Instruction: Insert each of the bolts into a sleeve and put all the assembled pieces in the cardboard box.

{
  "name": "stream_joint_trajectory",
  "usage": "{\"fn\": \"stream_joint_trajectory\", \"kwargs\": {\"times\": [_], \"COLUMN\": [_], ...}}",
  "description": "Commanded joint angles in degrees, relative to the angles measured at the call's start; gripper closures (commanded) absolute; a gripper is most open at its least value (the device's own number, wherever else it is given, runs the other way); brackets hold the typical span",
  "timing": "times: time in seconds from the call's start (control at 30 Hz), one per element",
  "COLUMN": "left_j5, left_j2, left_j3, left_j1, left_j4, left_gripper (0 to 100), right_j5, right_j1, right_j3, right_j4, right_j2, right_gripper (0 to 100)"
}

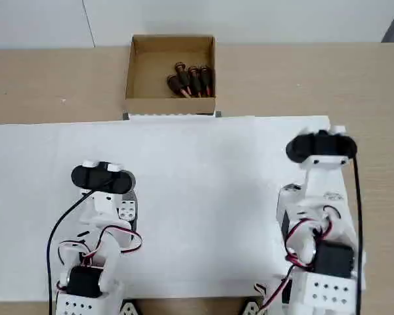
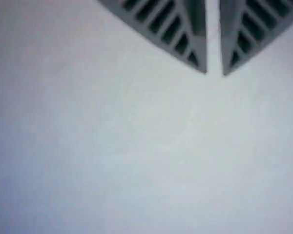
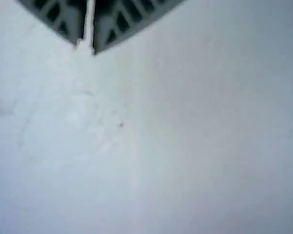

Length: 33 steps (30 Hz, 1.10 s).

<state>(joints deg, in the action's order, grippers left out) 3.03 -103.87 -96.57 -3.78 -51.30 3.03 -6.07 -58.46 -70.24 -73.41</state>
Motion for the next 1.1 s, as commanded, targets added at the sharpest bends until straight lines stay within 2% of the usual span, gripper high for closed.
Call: {"fn": "stream_joint_trajectory", "kwargs": {"times": [0.0,0.3,0.57,1.07], "left_j5": [-0.26,-0.26,-0.26,-0.26], "left_j2": [-0.53,-0.53,-0.53,-0.53], "left_j3": [0.31,0.31,0.31,0.31], "left_j1": [0.35,0.35,0.35,0.35], "left_j4": [-0.26,-0.26,-0.26,-0.26], "left_gripper": [99,99,99,99], "right_j5": [-0.09,4.13,5.19,4.66], "right_j1": [-0.4,-0.31,-0.13,1.36], "right_j3": [-5.27,-23.03,-35.78,-37.45], "right_j4": [4.0,14.11,14.9,15.43], "right_j2": [-4.18,-15.08,-29.93,-30.55], "right_gripper": [99.7,99.7,99.6,99.6]}}
